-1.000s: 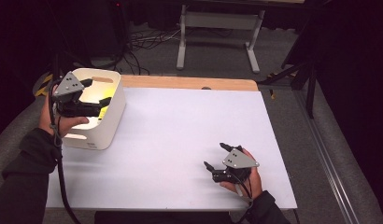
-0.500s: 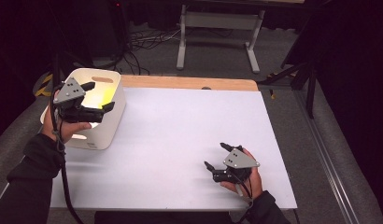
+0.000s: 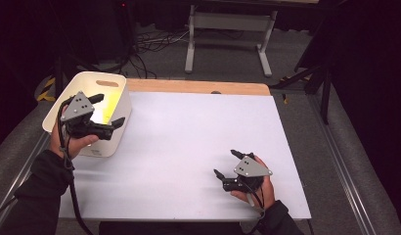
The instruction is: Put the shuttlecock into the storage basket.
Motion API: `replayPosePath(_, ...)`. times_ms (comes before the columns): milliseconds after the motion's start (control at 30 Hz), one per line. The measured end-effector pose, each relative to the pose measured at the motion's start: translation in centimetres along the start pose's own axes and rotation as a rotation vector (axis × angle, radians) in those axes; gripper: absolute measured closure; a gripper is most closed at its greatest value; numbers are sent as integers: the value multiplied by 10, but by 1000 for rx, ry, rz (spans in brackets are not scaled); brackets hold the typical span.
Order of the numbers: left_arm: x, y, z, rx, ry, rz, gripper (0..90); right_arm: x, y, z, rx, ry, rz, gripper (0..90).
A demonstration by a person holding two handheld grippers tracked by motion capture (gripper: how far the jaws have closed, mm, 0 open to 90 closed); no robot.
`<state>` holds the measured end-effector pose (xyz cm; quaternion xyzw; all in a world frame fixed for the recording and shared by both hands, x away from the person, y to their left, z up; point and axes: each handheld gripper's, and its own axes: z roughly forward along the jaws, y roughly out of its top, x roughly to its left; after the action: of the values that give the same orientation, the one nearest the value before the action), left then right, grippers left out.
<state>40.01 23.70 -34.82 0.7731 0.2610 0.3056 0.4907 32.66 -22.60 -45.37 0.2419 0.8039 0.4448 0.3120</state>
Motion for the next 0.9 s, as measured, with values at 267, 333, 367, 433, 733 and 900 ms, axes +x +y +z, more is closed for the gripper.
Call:
replayPosePath(267, -19, -3, 1, -28, -14, 35, 43, 1, 0, 0, 3, 3, -1, 170)
replayPosePath(333, -23, -5, 1, -44, -14, 30, 43, 1, 0, 0, 2, 3, -1, 170)
replayPosePath(367, -23, -5, 1, -48, -13, 32, 43, 1, 0, 0, 2, 4, -1, 170)
replayPosePath(433, -25, -7, 1, -62, -15, 18, 43, 1, 0, 0, 2, 3, -5, 170)
replayPosePath(733, -39, -18, 2, -106, -17, 25, 46, 3, 1, 0, 3, 8, -8, 170)
replayPosePath(900, -45, -21, 4, -113, -23, 28, 47, 3, 1, 1, 5, 10, -10, 171)
